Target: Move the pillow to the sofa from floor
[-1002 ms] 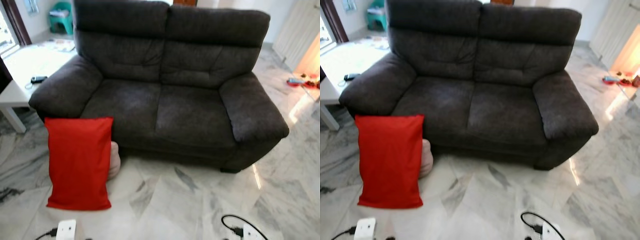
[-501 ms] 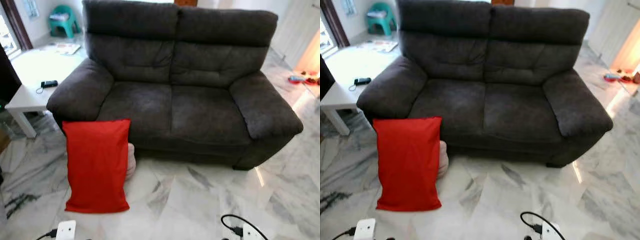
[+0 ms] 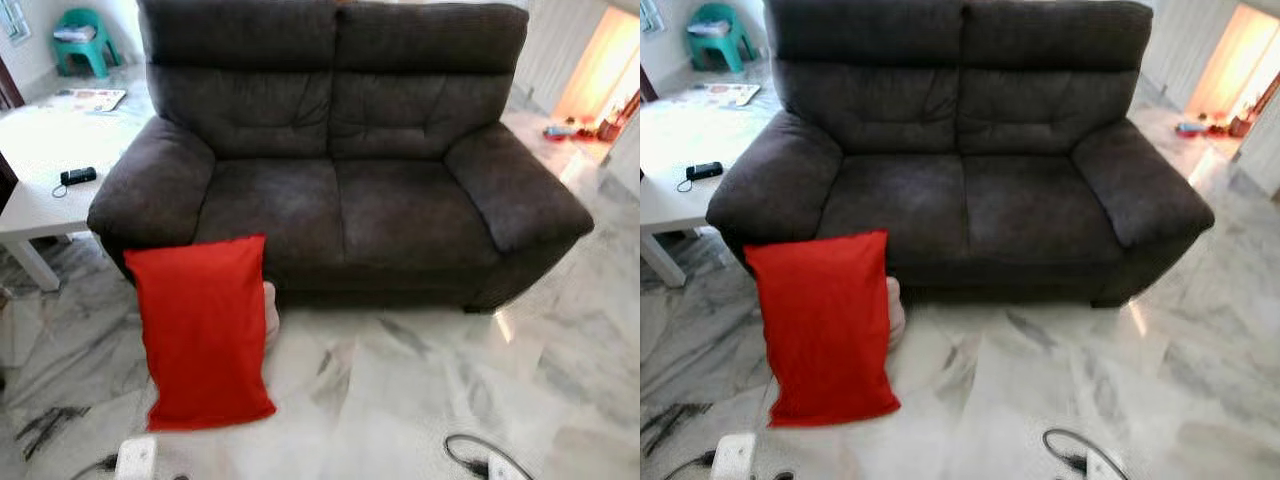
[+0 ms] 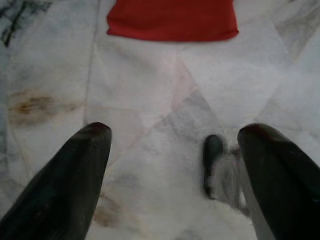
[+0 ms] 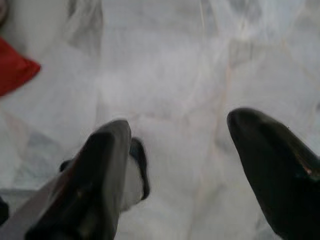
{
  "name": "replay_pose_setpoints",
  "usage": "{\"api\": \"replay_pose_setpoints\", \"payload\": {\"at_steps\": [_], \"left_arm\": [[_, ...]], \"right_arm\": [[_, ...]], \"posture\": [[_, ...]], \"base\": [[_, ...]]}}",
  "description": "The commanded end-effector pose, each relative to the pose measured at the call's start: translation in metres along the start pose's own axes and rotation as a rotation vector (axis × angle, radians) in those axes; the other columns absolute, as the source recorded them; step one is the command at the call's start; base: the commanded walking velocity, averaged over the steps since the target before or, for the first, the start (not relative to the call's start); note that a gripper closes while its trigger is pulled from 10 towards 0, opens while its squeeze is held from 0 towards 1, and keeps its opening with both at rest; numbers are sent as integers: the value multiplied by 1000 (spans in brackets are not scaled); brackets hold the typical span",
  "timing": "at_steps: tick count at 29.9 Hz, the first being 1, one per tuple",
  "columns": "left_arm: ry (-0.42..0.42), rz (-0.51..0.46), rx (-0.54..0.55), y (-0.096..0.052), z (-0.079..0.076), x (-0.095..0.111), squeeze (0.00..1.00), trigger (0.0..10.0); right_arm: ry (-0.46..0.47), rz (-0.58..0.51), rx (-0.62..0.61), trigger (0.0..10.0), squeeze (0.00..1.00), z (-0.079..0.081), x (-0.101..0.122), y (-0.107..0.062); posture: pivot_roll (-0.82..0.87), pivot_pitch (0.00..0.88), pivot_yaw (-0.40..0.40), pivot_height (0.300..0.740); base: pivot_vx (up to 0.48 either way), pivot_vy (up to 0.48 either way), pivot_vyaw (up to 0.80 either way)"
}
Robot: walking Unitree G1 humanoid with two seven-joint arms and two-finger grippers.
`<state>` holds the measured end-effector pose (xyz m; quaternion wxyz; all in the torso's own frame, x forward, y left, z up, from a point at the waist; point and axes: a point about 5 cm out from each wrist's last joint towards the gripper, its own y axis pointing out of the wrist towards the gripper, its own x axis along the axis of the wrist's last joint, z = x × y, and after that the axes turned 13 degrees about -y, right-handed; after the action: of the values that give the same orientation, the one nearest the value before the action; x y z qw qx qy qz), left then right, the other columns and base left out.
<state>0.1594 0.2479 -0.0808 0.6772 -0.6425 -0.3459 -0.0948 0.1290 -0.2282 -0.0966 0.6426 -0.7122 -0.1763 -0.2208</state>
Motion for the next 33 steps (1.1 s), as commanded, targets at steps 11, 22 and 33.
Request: {"api": "replay_pose_setpoints", "payload": {"at_steps": [11, 22, 33], "left_arm": [[-19, -20, 7, -1, 4, 3, 0, 10000], [-30, -16, 9, -1, 4, 3, 0, 10000], [-33, -15, 8, 0, 4, 3, 0, 10000]], "right_arm": [[-5, -12, 9, 10000, 0, 3, 4, 1], [-23, -21, 22, 10000, 0, 3, 6, 1], [10, -21, 16, 10000, 0, 3, 5, 1]], "posture": [[-36, 0, -38, 740], [-40, 0, -37, 740], [-38, 0, -38, 740]], "base": [[0, 64, 0], [125, 0, 145], [298, 0, 218]]}}
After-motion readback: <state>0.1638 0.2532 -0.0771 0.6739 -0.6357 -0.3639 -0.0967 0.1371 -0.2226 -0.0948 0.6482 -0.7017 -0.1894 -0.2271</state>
